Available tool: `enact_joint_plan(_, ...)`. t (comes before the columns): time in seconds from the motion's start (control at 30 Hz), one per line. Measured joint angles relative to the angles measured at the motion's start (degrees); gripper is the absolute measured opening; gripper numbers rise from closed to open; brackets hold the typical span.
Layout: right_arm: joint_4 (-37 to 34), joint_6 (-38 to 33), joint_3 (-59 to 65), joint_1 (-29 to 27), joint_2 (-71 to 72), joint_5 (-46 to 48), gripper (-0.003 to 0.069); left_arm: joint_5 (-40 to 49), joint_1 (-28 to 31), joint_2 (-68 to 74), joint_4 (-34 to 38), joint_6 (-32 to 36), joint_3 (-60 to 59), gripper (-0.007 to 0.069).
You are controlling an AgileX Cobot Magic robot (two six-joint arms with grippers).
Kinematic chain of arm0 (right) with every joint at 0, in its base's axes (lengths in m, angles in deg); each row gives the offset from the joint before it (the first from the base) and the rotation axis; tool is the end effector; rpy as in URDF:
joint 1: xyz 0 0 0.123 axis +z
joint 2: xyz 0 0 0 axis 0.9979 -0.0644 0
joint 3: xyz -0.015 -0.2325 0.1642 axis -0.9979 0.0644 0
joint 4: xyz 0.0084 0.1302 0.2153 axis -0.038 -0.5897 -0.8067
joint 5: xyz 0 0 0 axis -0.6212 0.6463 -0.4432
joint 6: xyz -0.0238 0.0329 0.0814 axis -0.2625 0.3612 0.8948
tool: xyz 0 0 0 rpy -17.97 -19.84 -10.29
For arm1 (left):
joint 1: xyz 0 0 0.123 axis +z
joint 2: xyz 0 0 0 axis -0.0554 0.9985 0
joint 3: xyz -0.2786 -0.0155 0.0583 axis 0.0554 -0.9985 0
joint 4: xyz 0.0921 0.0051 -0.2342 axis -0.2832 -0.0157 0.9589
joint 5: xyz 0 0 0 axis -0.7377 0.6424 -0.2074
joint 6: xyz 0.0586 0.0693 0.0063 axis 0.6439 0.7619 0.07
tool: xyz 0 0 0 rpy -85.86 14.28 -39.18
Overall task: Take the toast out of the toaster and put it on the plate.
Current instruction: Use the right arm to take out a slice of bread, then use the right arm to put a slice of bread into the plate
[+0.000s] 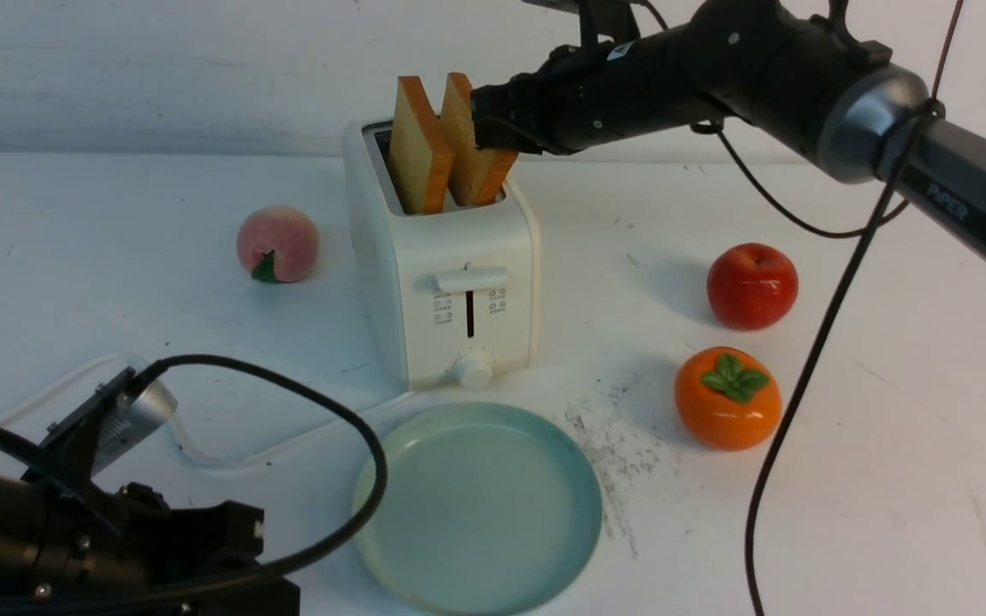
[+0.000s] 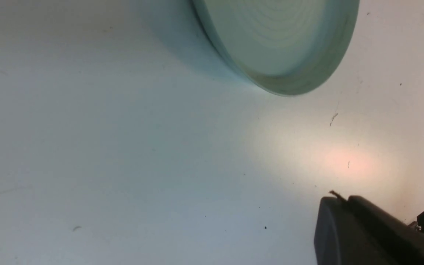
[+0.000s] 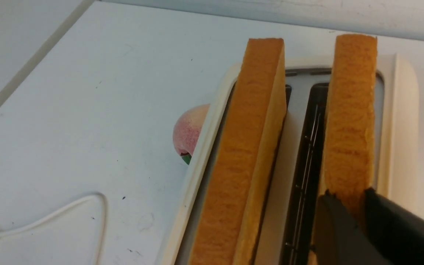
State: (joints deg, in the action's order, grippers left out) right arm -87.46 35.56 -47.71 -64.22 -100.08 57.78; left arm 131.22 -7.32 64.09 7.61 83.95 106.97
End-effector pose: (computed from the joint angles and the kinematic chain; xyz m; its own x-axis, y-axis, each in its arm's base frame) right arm 0.4765 0.2291 0.3125 -0.5578 -0.0113 -0.8299 -0.5423 0.7619 0.3542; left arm 0.1846 -0.0692 0.2259 -0.9518 -0.2374 -0.1944 -0.0455 0.7357 -0.6757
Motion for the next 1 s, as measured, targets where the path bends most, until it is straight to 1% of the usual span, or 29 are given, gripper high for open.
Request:
enact_joint_plan(0.13,0.7,-0.1,0.2,0.0,1.7,-0.3,0.008,0.0,0.0,0.0,-0.4,0.0,0.0,0.0017)
enact_joint_plan(0.37,2.6,-3.9,0.2,0.0,10.5,-3.0,0.008,0.0,0.0,0.0,-0.5,0.0,0.0,0.0017)
enact_joint_plan(0.53,6.9,-4.7,0.2,0.0,17.2,2.3,0.008,0.0,0.0,0.0,-0.5,0.0,0.0,0.0017)
enact_joint_plan(0.6,11.1,-4.5,0.2,0.0,20.2,6.7,0.0079,0.0,0.0,0.0,-0.5,0.0,0.0,0.0017)
enact_joint_plan(0.63,12.0,-4.4,0.2,0.0,20.5,7.6,0.0079,0.0,0.0,0.0,-0.5,0.0,0.0,0.0017)
enact_joint_plan(0.67,14.9,-3.3,0.2,-0.1,22.1,10.4,0.0079,0.0,0.0,0.0,-0.5,0.0,0.0,0.0017)
enact_joint_plan(0.77,23.0,1.4,0.2,-0.9,25.8,18.4,0.0079,0.0,0.0,0.0,-0.5,0.0,0.0,0.0017)
enact_joint_plan(0.93,38.3,10.5,0.2,-5.4,30.4,32.9,0.0079,0.0,0.0,0.0,-0.5,0.0,0.0,0.0021)
enact_joint_plan(0.97,40.5,12.1,0.2,-6.3,30.9,35.2,0.0079,0.0,0.0,0.0,-0.5,0.0,0.0,0.0022)
enact_joint_plan(1.0,41.0,12.8,0.2,-6.6,31.1,35.5,0.0079,0.0,0.0,0.0,-0.5,0.0,0.0,0.0022)
